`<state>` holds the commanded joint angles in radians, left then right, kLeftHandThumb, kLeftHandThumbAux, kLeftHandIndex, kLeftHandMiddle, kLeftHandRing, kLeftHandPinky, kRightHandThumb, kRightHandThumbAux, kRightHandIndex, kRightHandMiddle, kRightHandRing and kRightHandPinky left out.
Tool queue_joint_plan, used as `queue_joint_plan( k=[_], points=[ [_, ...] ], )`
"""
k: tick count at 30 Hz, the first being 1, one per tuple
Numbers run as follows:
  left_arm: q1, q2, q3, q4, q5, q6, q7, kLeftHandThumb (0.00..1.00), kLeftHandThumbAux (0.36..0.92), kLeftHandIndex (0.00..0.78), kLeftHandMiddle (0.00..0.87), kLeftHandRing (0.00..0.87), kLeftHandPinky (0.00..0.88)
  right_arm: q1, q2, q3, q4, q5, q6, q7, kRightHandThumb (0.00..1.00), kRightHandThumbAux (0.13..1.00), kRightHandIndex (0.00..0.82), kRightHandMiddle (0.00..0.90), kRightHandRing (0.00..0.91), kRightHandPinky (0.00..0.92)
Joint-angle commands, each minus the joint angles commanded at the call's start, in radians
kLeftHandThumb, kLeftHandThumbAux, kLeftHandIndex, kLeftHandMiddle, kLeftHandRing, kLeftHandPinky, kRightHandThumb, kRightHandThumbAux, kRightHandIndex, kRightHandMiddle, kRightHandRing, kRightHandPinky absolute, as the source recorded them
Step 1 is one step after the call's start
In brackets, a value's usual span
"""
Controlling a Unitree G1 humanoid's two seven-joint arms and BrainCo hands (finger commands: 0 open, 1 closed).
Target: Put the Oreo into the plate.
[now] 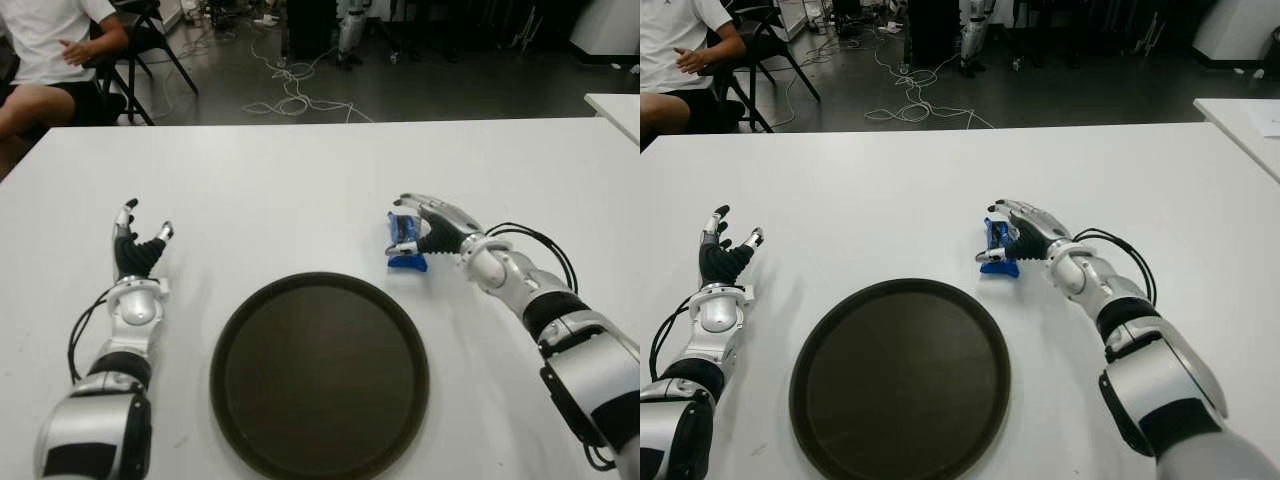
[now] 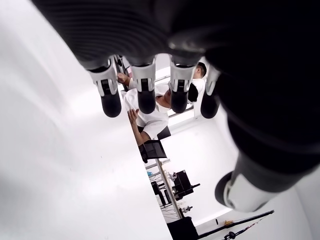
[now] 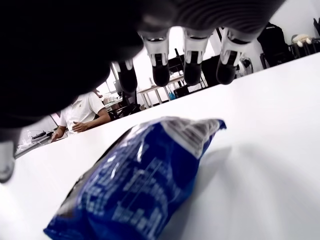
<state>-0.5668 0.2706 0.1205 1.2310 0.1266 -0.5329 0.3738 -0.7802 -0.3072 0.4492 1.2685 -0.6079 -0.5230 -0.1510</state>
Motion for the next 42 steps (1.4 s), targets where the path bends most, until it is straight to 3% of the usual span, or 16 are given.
queue_joint_plan(
  k=[20,42],
  points=[
    [-0.003,0.002,0.020,0.005,-0.025,0.006,-0.034,0.000,0.751,0.032,0.037,0.017,0.014,0.045,0.014,-0.025,0.000,0.031,0.004,0.040,0.000,0.449,0.000,0.000,0.000,0.000],
    [-0.001,0.006,0.003,0.002,-0.012,0.001,-0.018,0.000,0.748,0.038,0.047,0.023,0.011,0.051,0.014,-0.023,0.000,0.034,0.026,0.061,0.000,0.492,0.000,0.000,0.000,0.000]
  ],
)
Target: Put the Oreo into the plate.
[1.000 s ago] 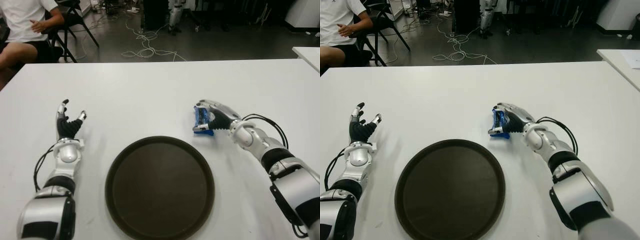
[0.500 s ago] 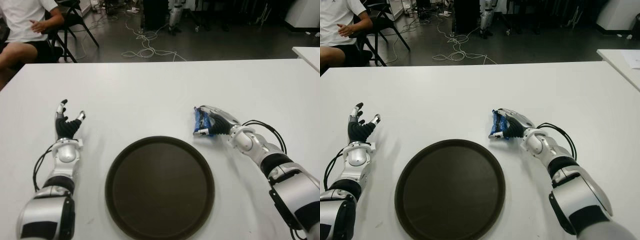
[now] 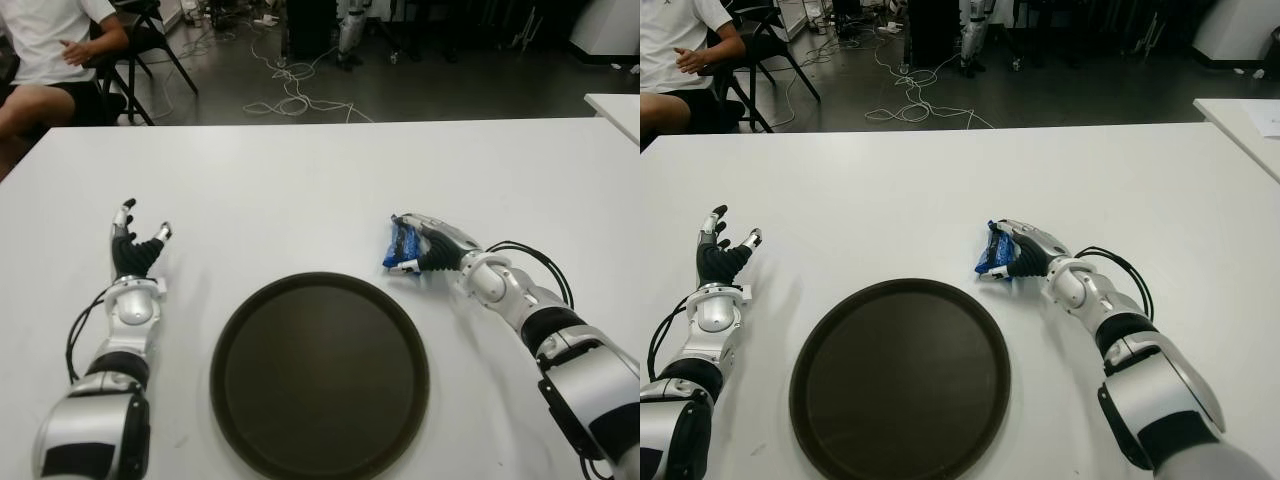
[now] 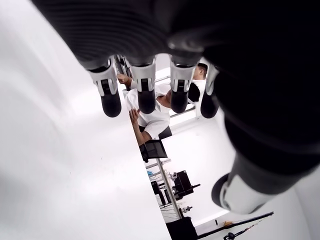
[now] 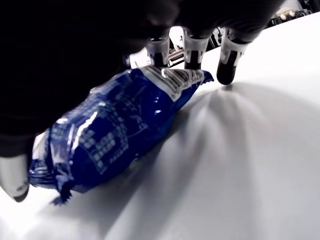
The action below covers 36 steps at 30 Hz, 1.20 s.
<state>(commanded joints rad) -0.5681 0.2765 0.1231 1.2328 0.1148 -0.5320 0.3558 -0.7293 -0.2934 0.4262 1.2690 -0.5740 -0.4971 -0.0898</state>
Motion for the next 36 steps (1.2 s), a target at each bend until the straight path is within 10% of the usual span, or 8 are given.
queue_joint_plan(
  k=[36],
  points=[
    [-0.003,-0.011,-0.013,-0.002,0.007,-0.002,0.030,0.000,0.753,0.039,0.050,0.029,0.014,-0.033,-0.025,0.036,0.006,-0.034,-0.017,0.013,0.000,0.492,0.000,0.000,0.000,0.000]
  ],
)
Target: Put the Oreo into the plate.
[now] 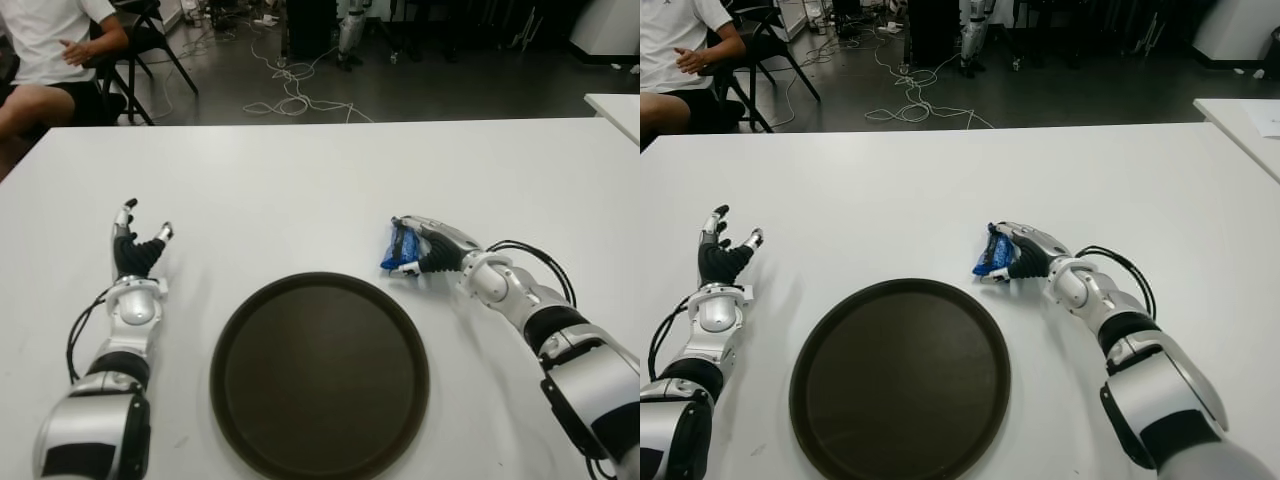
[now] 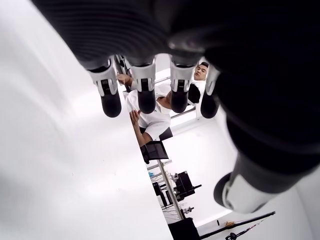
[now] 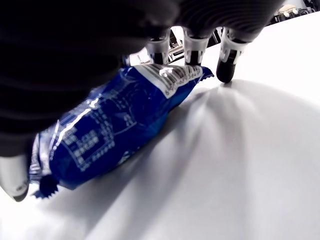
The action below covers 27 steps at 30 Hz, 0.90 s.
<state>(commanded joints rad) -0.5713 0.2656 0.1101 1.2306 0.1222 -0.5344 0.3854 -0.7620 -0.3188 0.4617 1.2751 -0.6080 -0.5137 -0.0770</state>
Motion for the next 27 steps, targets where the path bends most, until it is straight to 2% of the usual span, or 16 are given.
queue_joint_plan(
  k=[13,16,19,23,27],
  points=[
    [0.000,-0.002,0.005,0.000,-0.006,0.002,0.001,0.000,0.739,0.042,0.060,0.036,0.020,-0.007,-0.006,0.011,-0.001,-0.017,0.001,-0.018,0.000,0.488,0.000,0.000,0.000,0.000],
    [0.000,-0.002,0.006,0.000,-0.008,0.003,-0.005,0.000,0.731,0.041,0.059,0.036,0.022,-0.012,-0.017,0.033,-0.012,-0.050,0.000,-0.064,0.000,0.510,0.000,0.000,0.000,0.003],
    [-0.001,-0.002,0.007,0.000,-0.011,0.003,-0.014,0.000,0.721,0.038,0.050,0.027,0.016,-0.012,-0.019,0.039,-0.014,-0.062,-0.002,-0.096,0.002,0.534,0.008,0.027,0.028,0.062],
    [0.001,-0.001,0.006,-0.002,-0.012,0.000,-0.019,0.000,0.720,0.033,0.046,0.022,0.017,-0.011,-0.018,0.040,-0.014,-0.067,0.007,-0.129,0.099,0.585,0.068,0.131,0.145,0.207],
    [0.002,0.000,0.004,-0.002,-0.011,-0.001,-0.018,0.000,0.720,0.034,0.049,0.027,0.022,-0.011,-0.019,0.038,-0.013,-0.062,0.012,-0.143,0.144,0.630,0.121,0.193,0.216,0.278]
  ],
)
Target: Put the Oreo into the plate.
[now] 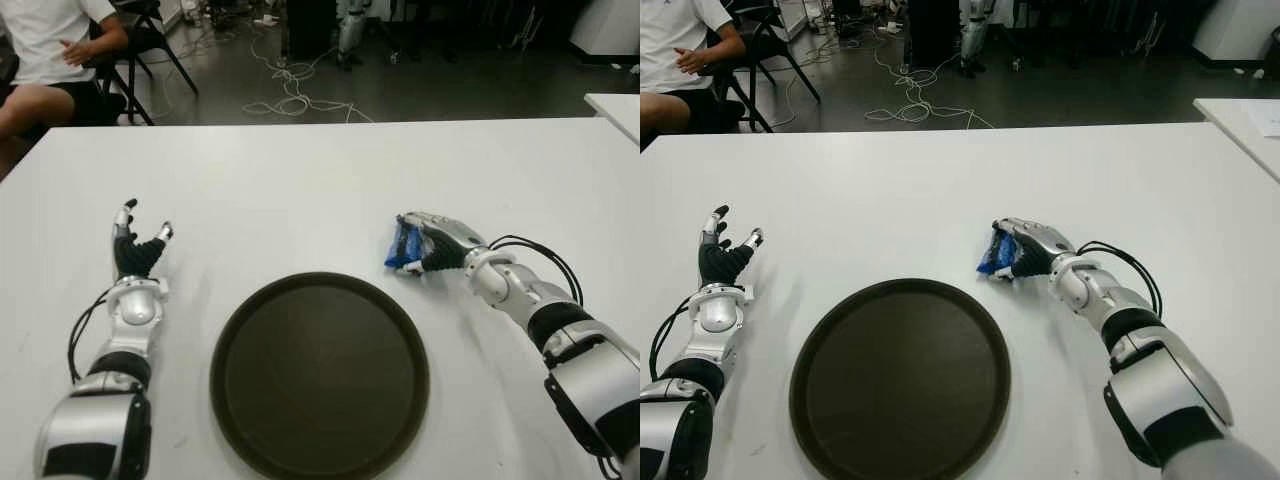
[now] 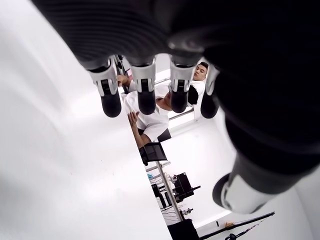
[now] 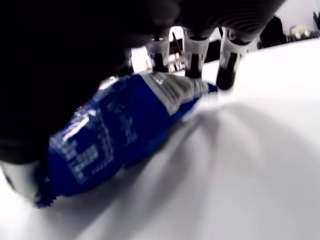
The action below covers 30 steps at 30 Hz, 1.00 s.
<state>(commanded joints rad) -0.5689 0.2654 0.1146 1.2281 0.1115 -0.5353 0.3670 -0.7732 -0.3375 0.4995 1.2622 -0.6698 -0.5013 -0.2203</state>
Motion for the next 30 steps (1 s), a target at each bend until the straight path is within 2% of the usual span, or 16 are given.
queue_joint_plan(
  k=[4,5,6,8,11,14,19,23,30],
  points=[
    [0.000,0.002,-0.003,0.003,0.005,0.005,0.006,0.000,0.723,0.034,0.050,0.031,0.027,-0.003,-0.002,-0.004,-0.004,0.006,0.001,-0.004,0.228,0.662,0.256,0.290,0.309,0.327],
    [-0.001,0.002,-0.004,0.004,0.006,0.006,0.008,0.000,0.720,0.036,0.052,0.033,0.026,-0.004,-0.002,-0.003,-0.004,0.004,0.004,-0.009,0.393,0.682,0.318,0.396,0.417,0.434],
    [-0.001,0.002,-0.004,0.005,0.007,0.008,0.012,0.000,0.718,0.036,0.053,0.033,0.026,-0.004,-0.002,0.000,-0.005,0.000,0.009,-0.018,0.451,0.689,0.340,0.435,0.456,0.473],
    [-0.003,0.002,-0.005,0.006,0.008,0.011,0.016,0.000,0.712,0.039,0.055,0.034,0.024,-0.005,-0.003,0.003,-0.006,-0.006,0.018,-0.036,0.595,0.704,0.395,0.597,0.612,0.633],
    [-0.004,0.001,-0.004,0.008,0.007,0.011,0.017,0.000,0.705,0.044,0.059,0.038,0.029,-0.003,-0.001,0.006,-0.008,-0.010,0.034,-0.068,0.668,0.710,0.424,0.733,0.735,0.742],
    [-0.004,0.002,-0.005,0.008,0.008,0.010,0.016,0.000,0.706,0.044,0.056,0.038,0.030,0.004,0.004,-0.021,-0.013,0.019,0.047,-0.076,0.696,0.711,0.435,0.809,0.804,0.795],
    [-0.003,0.004,-0.006,0.009,0.010,0.009,0.016,0.000,0.715,0.044,0.054,0.035,0.026,0.010,0.013,-0.048,-0.019,0.046,0.063,-0.068,0.712,0.711,0.440,0.849,0.841,0.822],
    [-0.002,0.003,-0.005,0.008,0.008,0.008,0.013,0.000,0.712,0.040,0.049,0.029,0.020,0.021,0.027,-0.098,-0.027,0.100,0.061,-0.052,0.717,0.711,0.441,0.855,0.850,0.829],
    [-0.002,0.005,-0.006,0.009,0.009,0.009,0.012,0.000,0.710,0.033,0.044,0.022,0.016,0.028,0.032,-0.120,-0.037,0.125,0.056,-0.048,0.722,0.710,0.441,0.858,0.853,0.829]
  ],
)
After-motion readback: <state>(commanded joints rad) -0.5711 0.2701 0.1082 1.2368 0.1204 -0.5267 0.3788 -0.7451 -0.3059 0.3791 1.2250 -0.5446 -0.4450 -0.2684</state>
